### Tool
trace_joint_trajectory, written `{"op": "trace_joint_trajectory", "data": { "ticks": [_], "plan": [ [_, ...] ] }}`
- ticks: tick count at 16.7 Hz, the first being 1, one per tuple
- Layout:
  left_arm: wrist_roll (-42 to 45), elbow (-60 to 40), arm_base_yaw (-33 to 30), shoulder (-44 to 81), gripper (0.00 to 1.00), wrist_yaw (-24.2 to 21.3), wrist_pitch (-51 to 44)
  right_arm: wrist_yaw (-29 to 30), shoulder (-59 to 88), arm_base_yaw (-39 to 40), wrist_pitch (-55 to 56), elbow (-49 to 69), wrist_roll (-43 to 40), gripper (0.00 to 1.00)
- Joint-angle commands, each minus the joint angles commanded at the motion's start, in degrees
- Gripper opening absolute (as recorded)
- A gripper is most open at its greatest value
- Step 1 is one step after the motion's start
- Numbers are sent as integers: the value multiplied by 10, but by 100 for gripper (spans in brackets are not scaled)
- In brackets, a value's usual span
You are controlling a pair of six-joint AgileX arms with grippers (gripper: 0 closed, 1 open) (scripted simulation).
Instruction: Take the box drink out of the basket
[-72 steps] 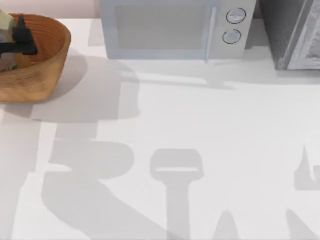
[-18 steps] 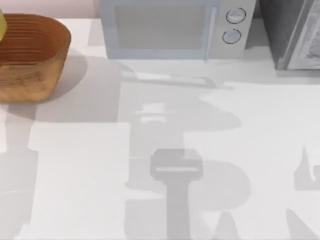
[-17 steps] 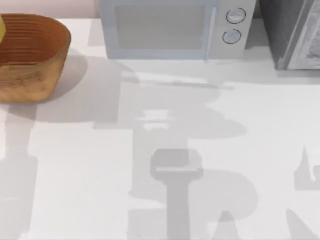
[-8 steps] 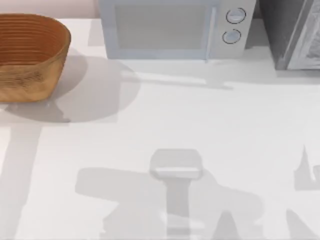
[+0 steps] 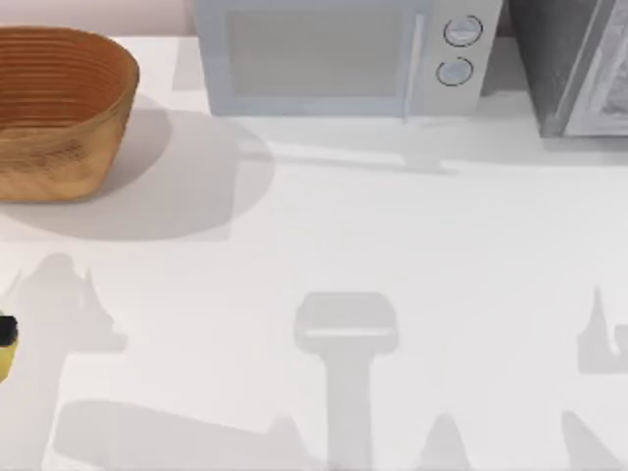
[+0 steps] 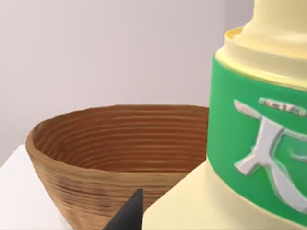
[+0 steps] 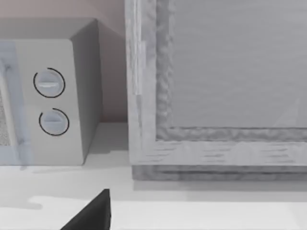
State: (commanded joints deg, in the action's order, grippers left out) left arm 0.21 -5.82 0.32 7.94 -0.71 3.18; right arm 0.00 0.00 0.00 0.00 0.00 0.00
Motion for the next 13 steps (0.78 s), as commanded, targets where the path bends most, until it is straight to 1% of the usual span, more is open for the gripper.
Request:
{"op": "trace_joint_trajectory", "data": {
  "ticks": [3, 5, 10, 11, 13],
  "plan": [
    [-2, 48, -3, -66, 0, 6, -26, 0, 0, 0, 0, 0, 0, 100],
    [-2, 58, -3, -79, 0, 7, -32, 0, 0, 0, 0, 0, 0, 100],
    [-1, 57, -2, -77, 0, 7, -31, 0, 0, 0, 0, 0, 0, 100],
    [-2, 56, -5, -71, 0, 12, -30, 0, 0, 0, 0, 0, 0, 100],
    [-7, 46, -20, -42, 0, 38, -25, 0, 0, 0, 0, 0, 0, 100]
  ]
}}
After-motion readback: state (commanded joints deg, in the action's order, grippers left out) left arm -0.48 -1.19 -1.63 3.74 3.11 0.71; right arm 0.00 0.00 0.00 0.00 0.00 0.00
